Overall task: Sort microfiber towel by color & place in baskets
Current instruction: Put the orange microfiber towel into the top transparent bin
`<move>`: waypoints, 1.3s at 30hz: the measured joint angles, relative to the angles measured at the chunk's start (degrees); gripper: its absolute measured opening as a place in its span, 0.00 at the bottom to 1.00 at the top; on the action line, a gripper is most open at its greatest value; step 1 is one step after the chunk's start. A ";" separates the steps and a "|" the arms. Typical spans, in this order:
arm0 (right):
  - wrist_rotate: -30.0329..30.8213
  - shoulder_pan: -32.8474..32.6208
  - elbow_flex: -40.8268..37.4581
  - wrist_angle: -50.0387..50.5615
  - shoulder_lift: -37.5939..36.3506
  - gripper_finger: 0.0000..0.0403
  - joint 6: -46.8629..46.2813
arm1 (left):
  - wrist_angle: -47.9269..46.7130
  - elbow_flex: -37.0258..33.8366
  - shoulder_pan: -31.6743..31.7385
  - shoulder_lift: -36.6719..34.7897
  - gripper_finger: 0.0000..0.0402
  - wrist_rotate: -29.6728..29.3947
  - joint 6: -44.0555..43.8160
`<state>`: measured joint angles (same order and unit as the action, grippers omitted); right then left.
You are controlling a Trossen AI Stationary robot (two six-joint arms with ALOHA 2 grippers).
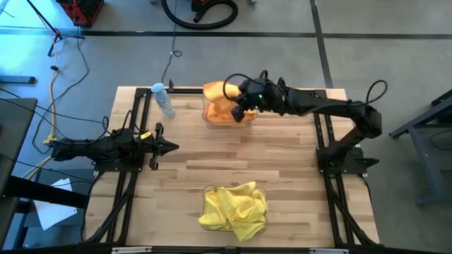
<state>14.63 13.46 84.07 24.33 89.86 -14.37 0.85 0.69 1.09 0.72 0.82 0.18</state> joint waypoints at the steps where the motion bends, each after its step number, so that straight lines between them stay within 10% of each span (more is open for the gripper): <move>1: -0.43 1.02 0.00 -0.32 0.71 0.00 1.59 | -0.01 0.00 0.01 0.00 0.01 0.00 0.01; 15: -5.72 6.92 -0.02 0.47 14.81 0.00 22.37 | -0.01 0.00 0.01 0.01 0.01 0.00 0.00; 31: -14.51 8.29 -0.02 1.71 22.75 0.01 2.16 | -0.01 0.00 0.01 0.01 0.01 0.00 0.01; 39: -16.26 9.40 -0.02 2.10 18.45 0.18 0.32 | 0.00 0.00 0.01 0.01 0.01 -0.01 0.00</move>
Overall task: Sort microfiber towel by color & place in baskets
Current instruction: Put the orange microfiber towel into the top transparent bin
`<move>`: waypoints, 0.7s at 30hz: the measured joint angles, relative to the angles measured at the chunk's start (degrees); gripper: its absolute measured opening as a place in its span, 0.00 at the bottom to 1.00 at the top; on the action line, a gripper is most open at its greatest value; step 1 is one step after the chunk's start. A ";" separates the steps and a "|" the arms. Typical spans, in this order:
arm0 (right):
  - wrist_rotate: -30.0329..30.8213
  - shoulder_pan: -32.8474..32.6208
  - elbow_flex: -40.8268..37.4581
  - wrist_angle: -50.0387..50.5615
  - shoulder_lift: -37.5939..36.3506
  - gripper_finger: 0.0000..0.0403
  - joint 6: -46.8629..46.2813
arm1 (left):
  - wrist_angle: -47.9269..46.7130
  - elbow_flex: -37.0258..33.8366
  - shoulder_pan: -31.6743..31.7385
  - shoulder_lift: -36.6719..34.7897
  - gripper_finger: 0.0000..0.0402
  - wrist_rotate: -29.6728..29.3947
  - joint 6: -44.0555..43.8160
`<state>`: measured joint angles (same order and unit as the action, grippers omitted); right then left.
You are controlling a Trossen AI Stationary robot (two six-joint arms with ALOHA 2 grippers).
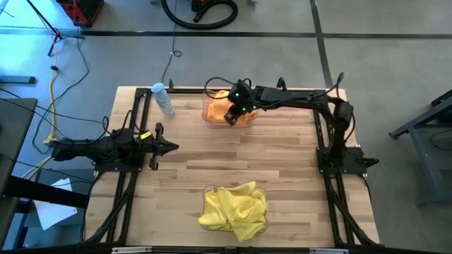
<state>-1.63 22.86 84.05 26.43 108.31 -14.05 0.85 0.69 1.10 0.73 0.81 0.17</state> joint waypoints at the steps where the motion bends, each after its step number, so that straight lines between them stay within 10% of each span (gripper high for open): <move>1: 0.01 0.04 0.00 -0.01 -0.72 0.21 -0.06 | 0.01 0.00 -0.02 -0.01 0.01 0.01 0.01; 11: 2.89 0.88 0.05 -7.67 -6.31 0.46 -4.27 | 0.01 0.00 -0.02 0.00 0.01 0.01 0.01; 21: 3.82 1.28 -0.02 -11.26 1.09 0.38 -11.69 | 0.01 0.00 -0.02 0.00 0.01 0.01 0.00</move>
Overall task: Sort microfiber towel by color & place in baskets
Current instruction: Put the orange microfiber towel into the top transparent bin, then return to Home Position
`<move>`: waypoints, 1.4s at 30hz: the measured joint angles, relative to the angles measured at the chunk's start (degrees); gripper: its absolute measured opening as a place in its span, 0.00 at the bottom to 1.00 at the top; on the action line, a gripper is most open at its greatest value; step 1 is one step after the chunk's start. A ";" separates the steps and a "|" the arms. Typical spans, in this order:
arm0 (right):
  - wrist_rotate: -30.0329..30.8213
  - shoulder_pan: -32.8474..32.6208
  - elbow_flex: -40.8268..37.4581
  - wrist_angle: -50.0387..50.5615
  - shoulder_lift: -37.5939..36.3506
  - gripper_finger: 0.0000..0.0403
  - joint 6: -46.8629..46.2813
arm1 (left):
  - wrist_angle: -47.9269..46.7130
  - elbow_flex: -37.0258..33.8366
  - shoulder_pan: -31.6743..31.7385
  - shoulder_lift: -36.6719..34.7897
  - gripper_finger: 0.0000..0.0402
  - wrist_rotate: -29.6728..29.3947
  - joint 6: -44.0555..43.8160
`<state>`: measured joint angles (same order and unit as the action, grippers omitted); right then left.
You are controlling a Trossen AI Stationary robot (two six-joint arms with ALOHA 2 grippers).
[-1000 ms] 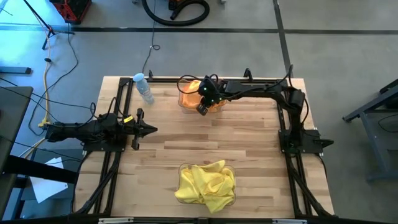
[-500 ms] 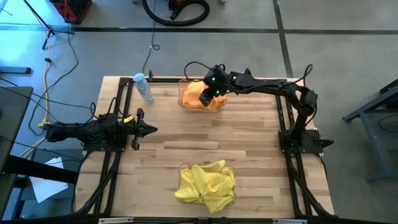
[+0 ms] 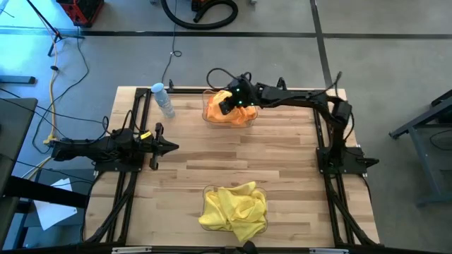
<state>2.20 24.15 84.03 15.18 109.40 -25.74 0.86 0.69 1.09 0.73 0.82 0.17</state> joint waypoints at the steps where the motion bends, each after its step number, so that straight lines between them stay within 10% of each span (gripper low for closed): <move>1: -0.36 0.04 0.00 0.42 0.94 0.37 -0.53 | -0.02 0.00 0.00 0.00 0.01 0.00 0.00; 19: -1.80 0.53 0.11 1.55 8.83 0.34 -0.52 | 0.00 0.00 0.01 -0.01 0.01 0.00 0.01; 42: -2.77 -0.58 0.02 12.68 -4.87 0.34 -5.35 | 0.00 0.00 0.02 -0.01 0.01 0.00 0.00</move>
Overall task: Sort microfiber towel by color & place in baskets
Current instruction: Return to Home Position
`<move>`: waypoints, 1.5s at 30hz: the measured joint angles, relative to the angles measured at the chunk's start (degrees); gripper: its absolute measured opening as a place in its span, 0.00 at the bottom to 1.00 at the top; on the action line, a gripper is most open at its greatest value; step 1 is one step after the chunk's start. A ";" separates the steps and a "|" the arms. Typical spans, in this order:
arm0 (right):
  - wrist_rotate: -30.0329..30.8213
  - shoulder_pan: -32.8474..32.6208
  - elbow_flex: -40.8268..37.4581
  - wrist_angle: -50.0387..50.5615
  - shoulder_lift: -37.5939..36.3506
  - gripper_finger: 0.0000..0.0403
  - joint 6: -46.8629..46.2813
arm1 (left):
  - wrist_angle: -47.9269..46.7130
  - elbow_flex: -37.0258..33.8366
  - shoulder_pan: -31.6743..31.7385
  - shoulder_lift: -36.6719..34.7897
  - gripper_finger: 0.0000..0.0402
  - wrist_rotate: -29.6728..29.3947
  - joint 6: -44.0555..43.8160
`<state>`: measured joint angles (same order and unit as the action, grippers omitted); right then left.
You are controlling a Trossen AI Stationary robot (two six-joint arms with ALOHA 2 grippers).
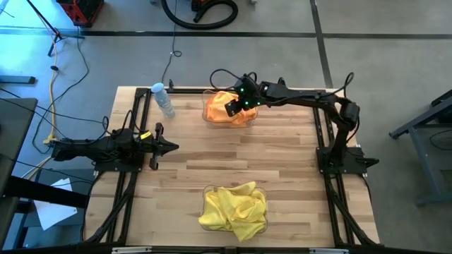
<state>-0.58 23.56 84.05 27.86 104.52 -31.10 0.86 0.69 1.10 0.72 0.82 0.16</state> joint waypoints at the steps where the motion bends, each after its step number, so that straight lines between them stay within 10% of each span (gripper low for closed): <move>1: 1.25 -0.68 0.00 1.06 -0.23 0.33 -0.10 | -0.01 0.00 -0.02 0.01 0.01 0.00 0.02; 12: 10.15 -15.00 0.00 8.82 -1.13 0.02 -5.03 | -0.01 0.00 -0.01 0.01 0.01 -0.01 0.00; 21: 13.90 -25.80 -4.84 3.97 -1.24 0.01 1.78 | -0.01 0.00 -0.01 0.01 0.01 0.00 0.02; 30: 10.64 -29.06 -22.79 -19.25 -8.47 0.00 9.86 | -0.02 0.00 -0.02 0.01 0.01 0.00 0.00; 45: 5.86 -31.51 -61.47 -48.14 -41.43 0.00 14.55 | -0.01 0.00 -0.02 0.01 0.01 0.00 0.02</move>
<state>5.29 -7.95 22.58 -20.28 63.09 -16.55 0.85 0.69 1.09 0.73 0.82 0.18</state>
